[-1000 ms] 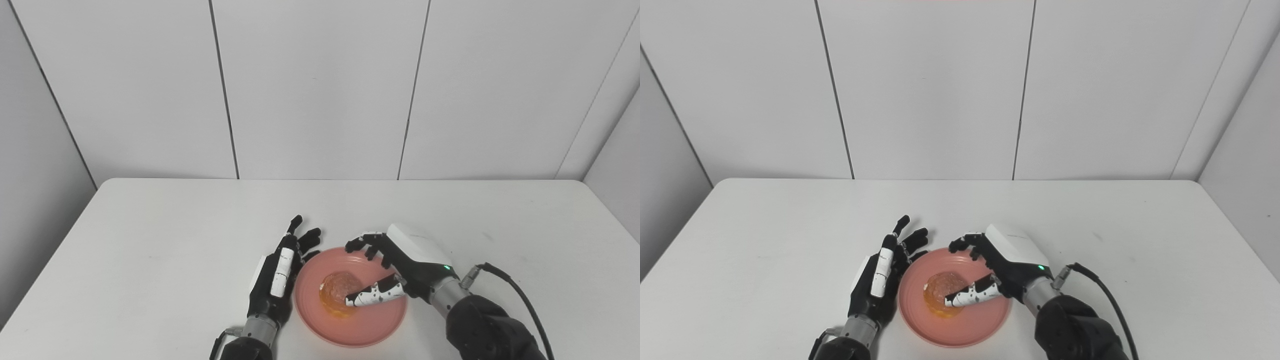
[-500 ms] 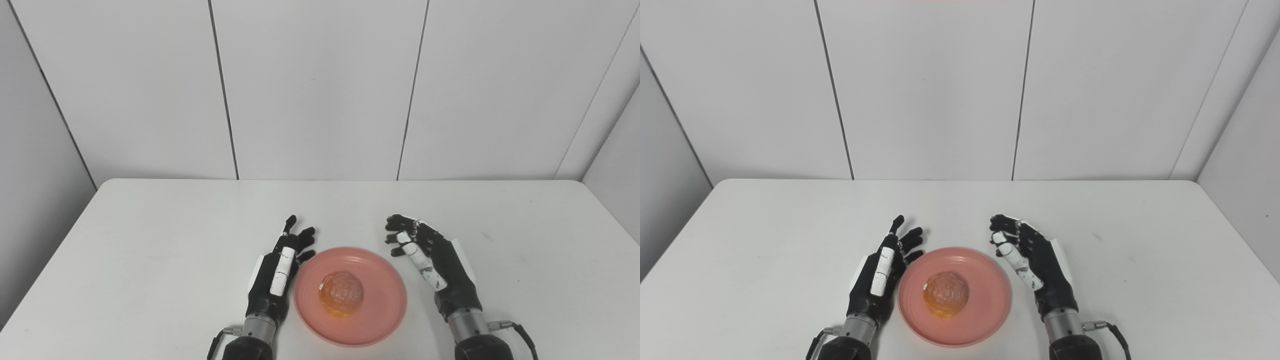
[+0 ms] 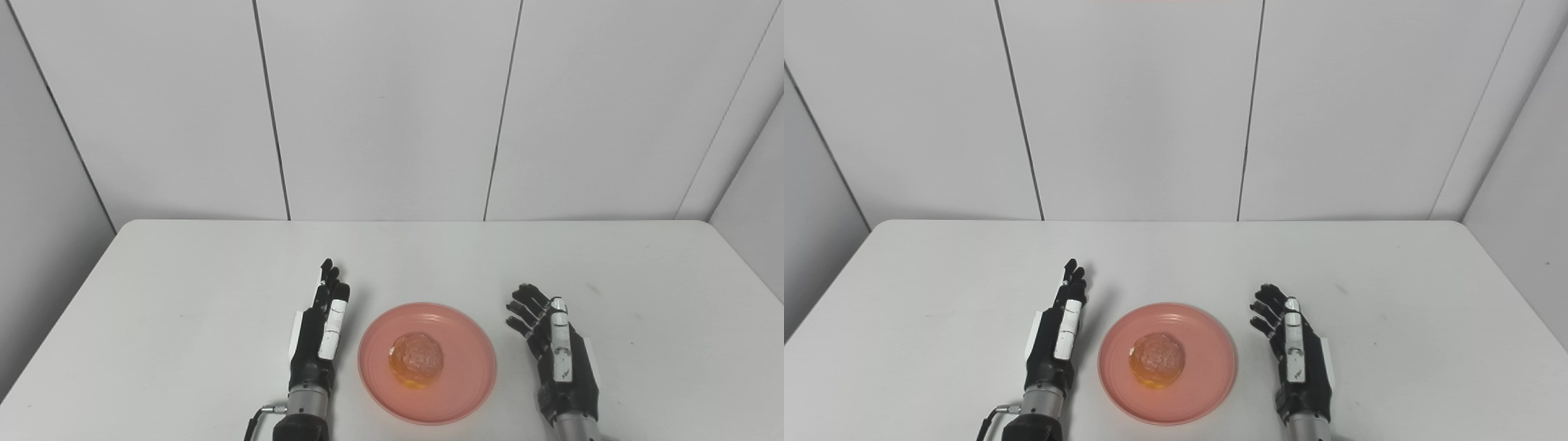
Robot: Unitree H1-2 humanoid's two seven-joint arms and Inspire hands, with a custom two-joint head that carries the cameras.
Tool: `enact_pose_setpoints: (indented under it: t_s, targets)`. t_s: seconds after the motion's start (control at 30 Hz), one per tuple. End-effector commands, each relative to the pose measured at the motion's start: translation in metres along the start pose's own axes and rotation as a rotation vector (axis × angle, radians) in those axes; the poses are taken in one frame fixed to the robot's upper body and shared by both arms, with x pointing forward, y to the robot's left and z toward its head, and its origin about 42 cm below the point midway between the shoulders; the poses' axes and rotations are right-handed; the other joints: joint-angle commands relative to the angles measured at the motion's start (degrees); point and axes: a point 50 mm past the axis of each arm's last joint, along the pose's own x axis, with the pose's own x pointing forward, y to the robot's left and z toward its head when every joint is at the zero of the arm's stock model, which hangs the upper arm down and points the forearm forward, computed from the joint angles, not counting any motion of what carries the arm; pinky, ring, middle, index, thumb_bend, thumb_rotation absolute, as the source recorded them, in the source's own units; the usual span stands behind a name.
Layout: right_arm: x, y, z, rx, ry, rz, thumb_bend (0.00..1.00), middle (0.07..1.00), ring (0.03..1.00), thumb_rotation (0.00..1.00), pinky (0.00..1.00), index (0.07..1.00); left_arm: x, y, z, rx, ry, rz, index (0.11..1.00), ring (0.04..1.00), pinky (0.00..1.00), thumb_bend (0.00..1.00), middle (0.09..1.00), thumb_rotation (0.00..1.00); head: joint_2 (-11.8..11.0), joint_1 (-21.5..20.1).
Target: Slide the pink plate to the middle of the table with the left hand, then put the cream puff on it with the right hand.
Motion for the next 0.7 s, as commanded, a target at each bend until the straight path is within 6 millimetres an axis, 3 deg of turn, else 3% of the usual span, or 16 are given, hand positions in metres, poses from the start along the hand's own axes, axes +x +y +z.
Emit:
enact_pose_setpoints:
  t_s: [0.0,0.27,0.67]
  targets:
    - [-0.007,0.002,-0.008,0.011,-0.004,-0.007,0.77,0.812,0.840,0.94,0.84,0.760,-0.028,0.012,-0.034,0.025,0.104,0.047,1.000,1.000,1.00,0.87,1.000,0.96,0.0,0.1]
    - [-0.016,0.001,-0.015,-0.100,0.022,0.023,0.81,0.865,0.926,1.00,0.99,0.817,-0.030,0.010,-0.034,0.022,0.126,0.036,1.000,1.000,1.00,0.78,1.000,0.98,0.1,-0.1]
    - [-0.014,0.006,-0.019,-0.122,0.028,0.105,0.83,0.950,0.992,1.00,1.00,0.939,-0.036,0.011,-0.036,0.010,0.150,0.029,1.000,1.000,1.00,0.77,1.000,1.00,0.4,0.0]
